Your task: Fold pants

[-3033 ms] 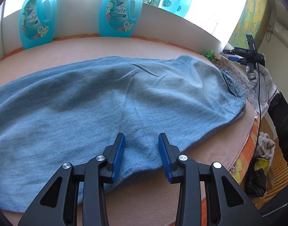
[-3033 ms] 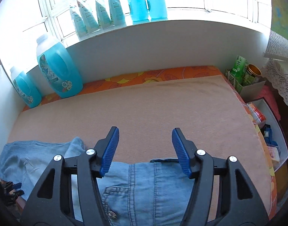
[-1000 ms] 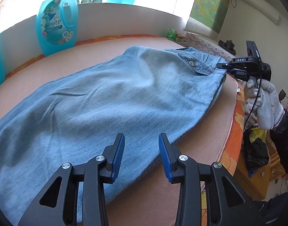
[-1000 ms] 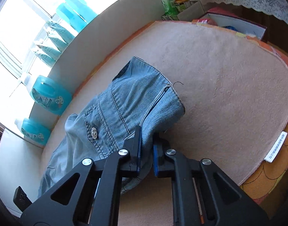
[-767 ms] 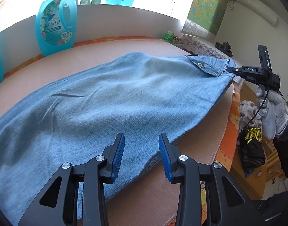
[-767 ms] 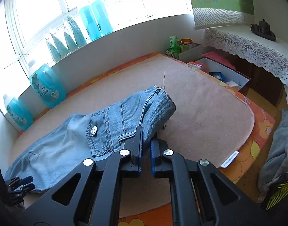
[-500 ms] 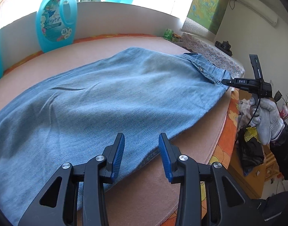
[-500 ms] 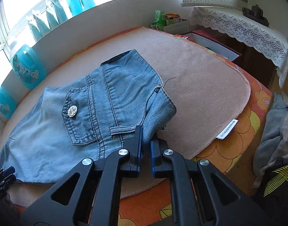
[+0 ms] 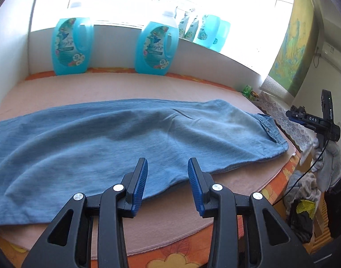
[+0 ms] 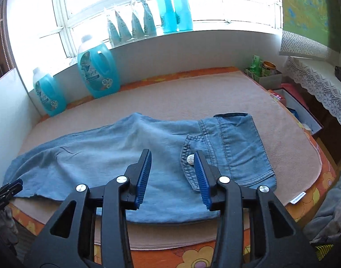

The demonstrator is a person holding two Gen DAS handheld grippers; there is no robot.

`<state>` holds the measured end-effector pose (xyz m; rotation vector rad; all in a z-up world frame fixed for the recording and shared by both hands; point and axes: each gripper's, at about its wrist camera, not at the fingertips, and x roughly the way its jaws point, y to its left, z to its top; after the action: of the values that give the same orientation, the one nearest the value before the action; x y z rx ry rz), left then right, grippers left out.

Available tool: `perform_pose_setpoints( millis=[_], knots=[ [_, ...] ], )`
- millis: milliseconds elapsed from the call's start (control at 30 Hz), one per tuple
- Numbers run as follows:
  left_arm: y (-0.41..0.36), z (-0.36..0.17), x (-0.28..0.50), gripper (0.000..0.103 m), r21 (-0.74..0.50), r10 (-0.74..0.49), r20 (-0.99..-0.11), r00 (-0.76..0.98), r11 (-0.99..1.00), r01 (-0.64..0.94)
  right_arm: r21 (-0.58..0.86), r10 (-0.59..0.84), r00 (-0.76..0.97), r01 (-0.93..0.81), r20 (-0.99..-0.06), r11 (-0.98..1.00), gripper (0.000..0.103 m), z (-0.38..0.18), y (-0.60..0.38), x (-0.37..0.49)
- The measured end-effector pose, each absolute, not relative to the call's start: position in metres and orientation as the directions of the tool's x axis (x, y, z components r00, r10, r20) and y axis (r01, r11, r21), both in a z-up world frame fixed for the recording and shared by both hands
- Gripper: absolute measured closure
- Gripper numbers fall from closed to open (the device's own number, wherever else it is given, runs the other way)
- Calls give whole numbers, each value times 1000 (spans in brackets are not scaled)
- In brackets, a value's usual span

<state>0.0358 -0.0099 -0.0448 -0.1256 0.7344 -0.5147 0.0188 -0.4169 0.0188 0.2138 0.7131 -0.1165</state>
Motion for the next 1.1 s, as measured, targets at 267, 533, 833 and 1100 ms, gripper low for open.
perform_pose_setpoints(
  millis=[267, 533, 833, 1100],
  knots=[
    [110, -46, -7, 67, -303, -278, -576, 769, 946, 115, 152, 222, 748, -163, -625, 975, 61, 48, -288, 102],
    [202, -65, -35, 67, -352, -82, -572, 816, 923, -155, 138, 405, 643, -425, -650, 895, 61, 49, -151, 166],
    [241, -89, -41, 67, -391, 8, -570, 822, 877, -280, 205, 595, 458, -653, -660, 729, 55, 29, 4, 215],
    [253, -96, -35, 67, -414, 45, -560, 827, 850, -326, 205, 644, 244, -816, -725, 540, 55, -10, 166, 255]
  ],
)
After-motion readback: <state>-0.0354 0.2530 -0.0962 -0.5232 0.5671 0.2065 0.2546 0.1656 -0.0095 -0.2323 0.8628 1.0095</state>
